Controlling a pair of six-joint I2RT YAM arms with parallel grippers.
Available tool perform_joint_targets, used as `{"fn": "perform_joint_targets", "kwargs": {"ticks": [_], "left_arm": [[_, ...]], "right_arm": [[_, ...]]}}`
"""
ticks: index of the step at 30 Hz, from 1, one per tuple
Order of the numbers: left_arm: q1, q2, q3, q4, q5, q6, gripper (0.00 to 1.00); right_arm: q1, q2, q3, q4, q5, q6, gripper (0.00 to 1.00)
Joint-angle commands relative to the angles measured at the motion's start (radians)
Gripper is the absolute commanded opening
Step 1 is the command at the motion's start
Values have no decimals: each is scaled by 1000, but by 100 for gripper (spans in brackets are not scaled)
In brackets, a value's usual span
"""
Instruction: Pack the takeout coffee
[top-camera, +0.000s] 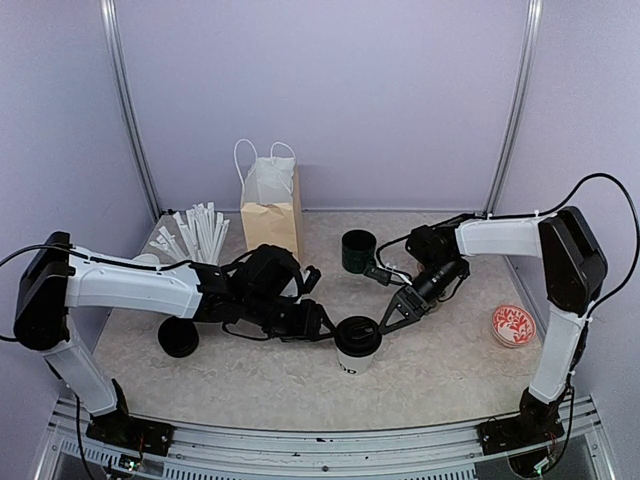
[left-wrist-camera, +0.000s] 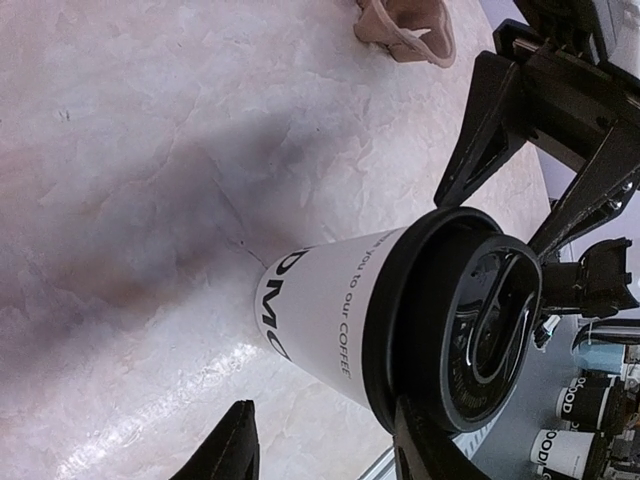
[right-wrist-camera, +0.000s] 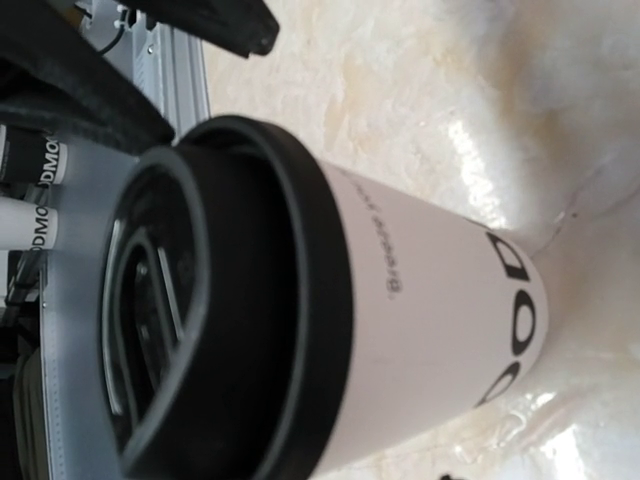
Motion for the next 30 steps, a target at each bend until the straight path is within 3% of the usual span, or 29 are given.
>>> {"fn": "perform_joint_targets", "kwargs": {"ticks": [1, 5, 11, 16, 24, 30], "left_arm": [[5, 50, 13, 18, 23, 20, 45], [6, 90, -4, -6, 13, 22, 43], [1, 111, -47, -74, -28, 23, 40], [-5, 120, -36, -90, -52, 31, 38], [-19, 30, 125, -128, -167, 144, 44], [-17, 17, 287, -279, -276, 298, 51]], "right_arm": [[13, 23, 8, 21, 25, 9, 49], [17, 19, -16, 56, 80, 38, 48], [53, 4, -78, 161, 391, 111, 44], [54, -32, -70, 158, 364, 101, 44], [46, -181, 2, 95, 276, 27, 62], [45, -256, 55, 74, 315, -44, 74]]}}
